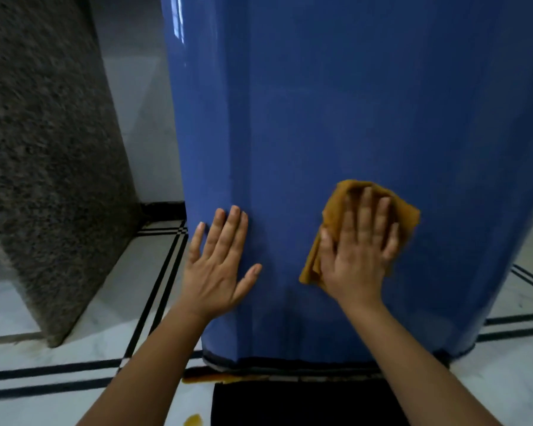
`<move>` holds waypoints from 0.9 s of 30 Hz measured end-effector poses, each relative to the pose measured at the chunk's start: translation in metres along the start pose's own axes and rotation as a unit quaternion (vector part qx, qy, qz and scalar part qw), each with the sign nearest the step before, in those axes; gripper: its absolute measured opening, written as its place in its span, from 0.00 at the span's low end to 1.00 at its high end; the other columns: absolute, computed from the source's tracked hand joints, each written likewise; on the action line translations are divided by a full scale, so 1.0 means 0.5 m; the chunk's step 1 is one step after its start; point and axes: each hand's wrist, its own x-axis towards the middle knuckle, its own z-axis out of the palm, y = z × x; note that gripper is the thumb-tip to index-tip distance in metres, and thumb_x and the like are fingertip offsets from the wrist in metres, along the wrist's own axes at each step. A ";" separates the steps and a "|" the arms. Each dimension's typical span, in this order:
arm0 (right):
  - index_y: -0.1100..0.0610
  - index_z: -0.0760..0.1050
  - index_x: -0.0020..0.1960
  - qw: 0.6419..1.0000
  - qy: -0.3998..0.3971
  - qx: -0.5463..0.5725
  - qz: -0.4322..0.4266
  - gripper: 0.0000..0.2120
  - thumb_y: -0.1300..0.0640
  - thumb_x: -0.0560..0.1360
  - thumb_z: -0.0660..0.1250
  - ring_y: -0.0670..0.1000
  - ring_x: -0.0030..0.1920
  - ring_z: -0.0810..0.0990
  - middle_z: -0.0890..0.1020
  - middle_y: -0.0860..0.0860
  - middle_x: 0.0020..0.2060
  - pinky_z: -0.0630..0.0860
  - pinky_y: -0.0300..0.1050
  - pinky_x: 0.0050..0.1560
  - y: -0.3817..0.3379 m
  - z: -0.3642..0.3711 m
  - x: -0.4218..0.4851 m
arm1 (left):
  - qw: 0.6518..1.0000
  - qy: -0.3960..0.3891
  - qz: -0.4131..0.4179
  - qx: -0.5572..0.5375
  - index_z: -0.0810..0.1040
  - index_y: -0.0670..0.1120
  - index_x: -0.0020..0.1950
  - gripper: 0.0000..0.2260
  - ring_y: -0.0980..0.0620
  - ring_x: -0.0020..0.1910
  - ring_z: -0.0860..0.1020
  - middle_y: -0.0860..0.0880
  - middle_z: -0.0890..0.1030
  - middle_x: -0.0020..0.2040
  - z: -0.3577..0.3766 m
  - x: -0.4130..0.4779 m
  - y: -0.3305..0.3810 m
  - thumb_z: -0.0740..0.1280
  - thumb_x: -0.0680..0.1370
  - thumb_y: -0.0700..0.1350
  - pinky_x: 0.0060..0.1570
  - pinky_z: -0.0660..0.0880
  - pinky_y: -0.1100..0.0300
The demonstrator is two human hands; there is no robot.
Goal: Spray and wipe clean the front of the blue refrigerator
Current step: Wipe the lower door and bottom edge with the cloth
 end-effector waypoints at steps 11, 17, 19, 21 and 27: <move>0.48 0.40 0.75 0.999 -0.045 0.003 0.005 0.28 0.42 0.80 0.45 0.52 0.75 0.44 0.45 0.51 0.76 0.52 0.55 0.66 -0.020 0.028 -0.194 | 0.996 -0.054 0.060 -0.021 0.45 0.44 0.76 0.29 0.51 0.75 0.44 0.50 0.42 0.77 0.028 -0.145 0.022 0.46 0.80 0.58 0.72 0.43 0.52; 0.51 0.39 0.75 0.993 -0.040 0.024 0.104 0.27 0.44 0.80 0.42 0.54 0.75 0.41 0.44 0.54 0.76 0.44 0.57 0.70 -0.128 0.067 -0.272 | 0.997 -0.052 0.050 -0.024 0.46 0.44 0.76 0.29 0.51 0.75 0.44 0.49 0.42 0.77 0.061 -0.211 0.042 0.46 0.80 0.58 0.72 0.42 0.51; 0.48 0.38 0.75 0.995 -0.101 0.007 -0.023 0.27 0.43 0.80 0.41 0.52 0.75 0.39 0.38 0.49 0.75 0.48 0.56 0.68 -0.150 0.076 -0.351 | 0.997 -0.056 0.044 -0.041 0.47 0.44 0.76 0.29 0.51 0.75 0.44 0.49 0.42 0.77 0.069 -0.243 0.053 0.47 0.80 0.58 0.72 0.43 0.51; 0.48 0.38 0.75 0.993 -0.110 -0.009 -0.049 0.27 0.42 0.80 0.41 0.51 0.75 0.40 0.38 0.49 0.75 0.56 0.53 0.60 -0.117 0.075 -0.398 | 0.996 -0.068 0.039 -0.049 0.46 0.44 0.76 0.30 0.51 0.75 0.45 0.49 0.43 0.77 0.069 -0.273 0.064 0.47 0.80 0.59 0.72 0.43 0.51; 0.50 0.38 0.75 0.965 -0.029 0.061 0.255 0.29 0.41 0.79 0.43 0.57 0.74 0.46 0.47 0.56 0.75 0.44 0.50 0.71 -0.048 0.067 -0.401 | 0.996 -0.081 0.036 -0.032 0.46 0.44 0.76 0.30 0.51 0.75 0.43 0.49 0.41 0.77 0.078 -0.292 0.088 0.47 0.80 0.58 0.72 0.42 0.52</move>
